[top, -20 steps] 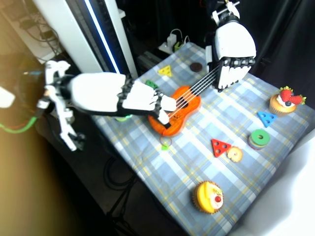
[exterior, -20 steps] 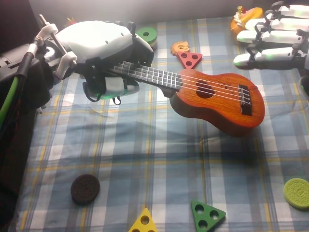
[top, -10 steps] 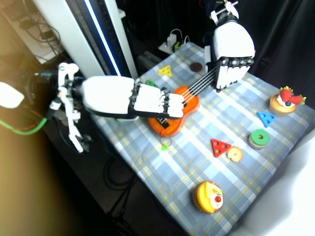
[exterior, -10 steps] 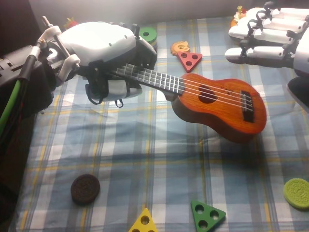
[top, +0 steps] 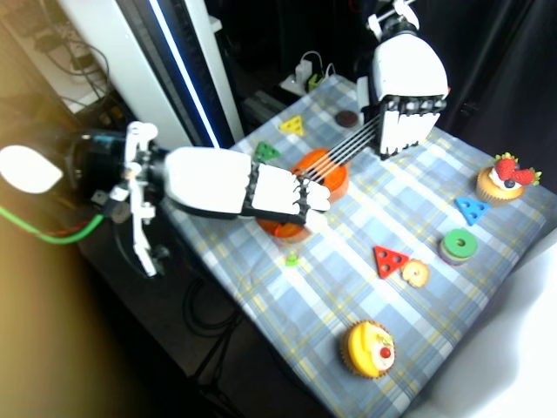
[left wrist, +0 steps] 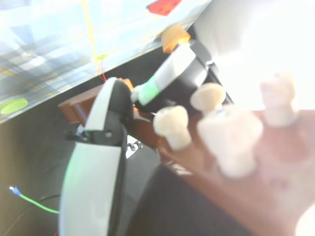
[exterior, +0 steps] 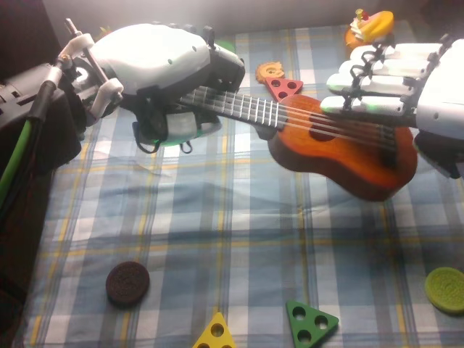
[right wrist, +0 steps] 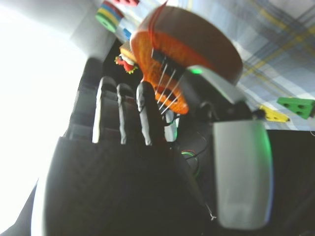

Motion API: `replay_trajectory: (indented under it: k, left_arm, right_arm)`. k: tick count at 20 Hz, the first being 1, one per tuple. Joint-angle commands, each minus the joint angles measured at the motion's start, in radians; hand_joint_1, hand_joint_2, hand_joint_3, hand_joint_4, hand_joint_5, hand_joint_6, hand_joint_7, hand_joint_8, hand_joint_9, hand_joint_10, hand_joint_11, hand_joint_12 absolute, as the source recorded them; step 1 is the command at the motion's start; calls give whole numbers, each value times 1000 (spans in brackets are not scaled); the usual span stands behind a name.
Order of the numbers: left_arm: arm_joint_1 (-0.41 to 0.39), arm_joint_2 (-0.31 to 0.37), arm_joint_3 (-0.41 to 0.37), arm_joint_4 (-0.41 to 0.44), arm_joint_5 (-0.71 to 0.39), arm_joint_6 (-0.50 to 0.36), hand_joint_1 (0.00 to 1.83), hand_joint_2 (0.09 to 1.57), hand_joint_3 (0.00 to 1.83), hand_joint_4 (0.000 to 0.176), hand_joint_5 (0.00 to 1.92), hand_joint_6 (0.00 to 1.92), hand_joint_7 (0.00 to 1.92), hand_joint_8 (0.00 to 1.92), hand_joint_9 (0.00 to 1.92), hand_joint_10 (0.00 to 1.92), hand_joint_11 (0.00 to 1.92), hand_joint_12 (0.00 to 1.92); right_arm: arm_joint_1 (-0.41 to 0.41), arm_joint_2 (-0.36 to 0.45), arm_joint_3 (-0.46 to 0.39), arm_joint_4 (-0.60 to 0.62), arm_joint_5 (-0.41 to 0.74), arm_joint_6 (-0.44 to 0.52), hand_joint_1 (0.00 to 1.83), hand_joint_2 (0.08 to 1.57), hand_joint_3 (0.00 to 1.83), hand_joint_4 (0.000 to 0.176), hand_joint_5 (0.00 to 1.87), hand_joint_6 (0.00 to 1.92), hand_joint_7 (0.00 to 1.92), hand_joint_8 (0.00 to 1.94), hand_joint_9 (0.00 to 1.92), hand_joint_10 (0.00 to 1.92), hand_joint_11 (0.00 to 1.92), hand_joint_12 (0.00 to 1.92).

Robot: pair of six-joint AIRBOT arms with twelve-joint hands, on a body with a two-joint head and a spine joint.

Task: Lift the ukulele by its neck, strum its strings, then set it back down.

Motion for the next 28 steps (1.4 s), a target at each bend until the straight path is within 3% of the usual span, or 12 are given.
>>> replay_trajectory:
  k: [1,5,7,11,14,15,16,18,20,21,23,28]
  left_arm:
    - [-18,4,-2,-2,-130,-11,1019,1351,11,0,581,1662,1001,1921,1195,1921,1281,1921]
    - [-16,4,1,-8,-127,-12,1025,1340,1,0,601,1624,985,1921,1209,1921,1305,1921]
    - [-16,0,8,-16,-120,-12,1057,1311,0,0,647,1555,1055,1921,1322,1921,1407,1921]
    - [-7,-5,20,-38,-108,-13,1076,1283,0,0,701,1459,1087,1921,1365,1921,1490,1921]
    - [3,-16,33,-58,-99,-9,1060,1293,11,0,663,1540,1139,1921,1389,1921,1494,1921]
    - [7,-20,36,-65,-99,-9,1061,1290,8,0,668,1524,1131,1921,1367,1921,1474,1921]
    - [11,-21,36,-70,-99,-9,1073,1277,1,0,693,1486,1128,1921,1367,1921,1470,1921]
    - [25,-27,39,-85,-102,-9,1071,1278,2,0,694,1494,1218,1921,1437,1921,1527,1921]
    - [51,-36,44,-115,-114,-9,1068,1278,2,0,696,1493,1238,1921,1462,1921,1553,1921]
    - [65,-44,49,-138,-121,-7,1168,1250,0,0,795,1833,1236,1921,1455,1921,1575,1921]
    - [86,-70,66,-200,-133,32,1079,1257,0,0,723,1434,1170,1921,1411,1921,1565,1921]
    - [124,-101,88,-303,-174,62,1133,1173,0,0,871,1181,1175,1921,1434,1921,1595,1921]
  right_arm:
    - [15,-1,6,-16,88,35,1218,996,954,1,413,46,0,0,0,0,0,0]
    - [15,19,-9,-88,152,140,1342,983,915,0,545,37,2,0,9,3,0,757]
    - [15,50,-23,-87,197,158,1123,1033,1014,0,585,19,20,0,0,0,0,62]
    - [15,92,-33,-26,290,162,807,1075,941,0,687,43,393,56,101,31,0,0]
    - [15,99,-48,54,350,103,1060,932,1206,0,708,37,362,10,132,19,10,18]
    - [15,114,-59,89,363,61,1181,886,1129,0,611,27,419,15,267,70,1,964]
    - [15,120,-66,114,369,33,1259,933,837,0,420,5,615,231,432,688,270,1575]
    - [15,136,-74,155,371,-14,728,1252,91,0,370,7,123,6,9,23,1,234]
    - [15,146,-76,199,379,-46,950,1325,140,0,455,31,93,6,1,4,0,46]
    - [15,150,-75,209,383,-47,1028,1146,565,0,506,5,101,4,0,0,0,8]
    - [14,155,-76,220,384,-47,1085,917,978,0,520,7,138,7,0,0,0,0]
    - [13,152,-75,226,384,-47,1014,1070,612,0,544,8,97,0,0,0,1,4]
